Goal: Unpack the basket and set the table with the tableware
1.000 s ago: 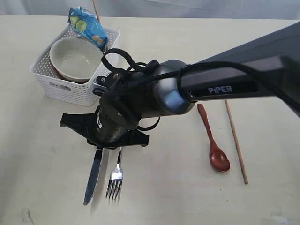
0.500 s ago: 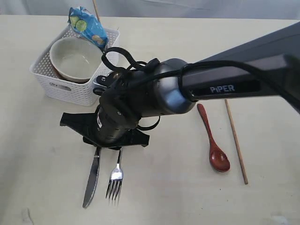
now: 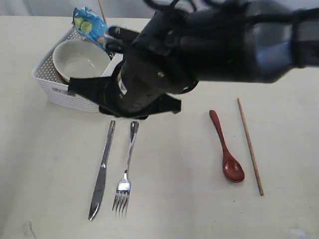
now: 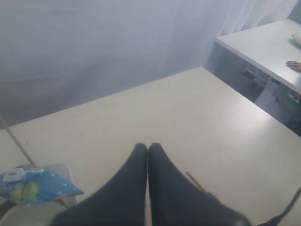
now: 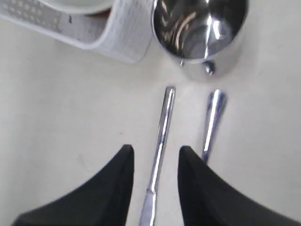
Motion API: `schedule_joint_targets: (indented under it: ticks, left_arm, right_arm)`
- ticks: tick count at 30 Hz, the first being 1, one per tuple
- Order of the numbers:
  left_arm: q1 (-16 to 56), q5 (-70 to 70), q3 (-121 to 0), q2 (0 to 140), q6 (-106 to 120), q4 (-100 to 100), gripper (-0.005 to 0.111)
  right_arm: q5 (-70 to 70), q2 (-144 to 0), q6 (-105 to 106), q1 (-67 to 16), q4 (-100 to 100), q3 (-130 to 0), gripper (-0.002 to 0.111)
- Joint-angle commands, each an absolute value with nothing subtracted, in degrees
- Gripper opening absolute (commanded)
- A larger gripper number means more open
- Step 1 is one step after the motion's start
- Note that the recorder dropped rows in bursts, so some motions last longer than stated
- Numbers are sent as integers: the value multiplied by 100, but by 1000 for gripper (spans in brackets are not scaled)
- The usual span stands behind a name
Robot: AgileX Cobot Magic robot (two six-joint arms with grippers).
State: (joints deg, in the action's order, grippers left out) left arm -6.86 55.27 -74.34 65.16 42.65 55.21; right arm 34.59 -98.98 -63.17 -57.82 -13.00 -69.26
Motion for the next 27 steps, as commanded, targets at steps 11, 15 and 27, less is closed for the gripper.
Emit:
schedule_joint_targets:
  ticks: [11, 15, 27]
  left_arm:
    - [-630, 3092, -7409, 9166, 4445, 6049, 76]
    - [-193, 2916, -7750, 10250, 6228, 7279, 76]
    - [70, 1732, -9140, 11829, 6166, 7428, 76]
  right_arm:
    - [3949, -7751, -3826, -3844, -3107, -6705, 32]
    - [3095, -7751, -3763, -3804, -3317, -6341, 32]
    - [2831, -7751, -3763, -3804, -3405, -6176, 32]
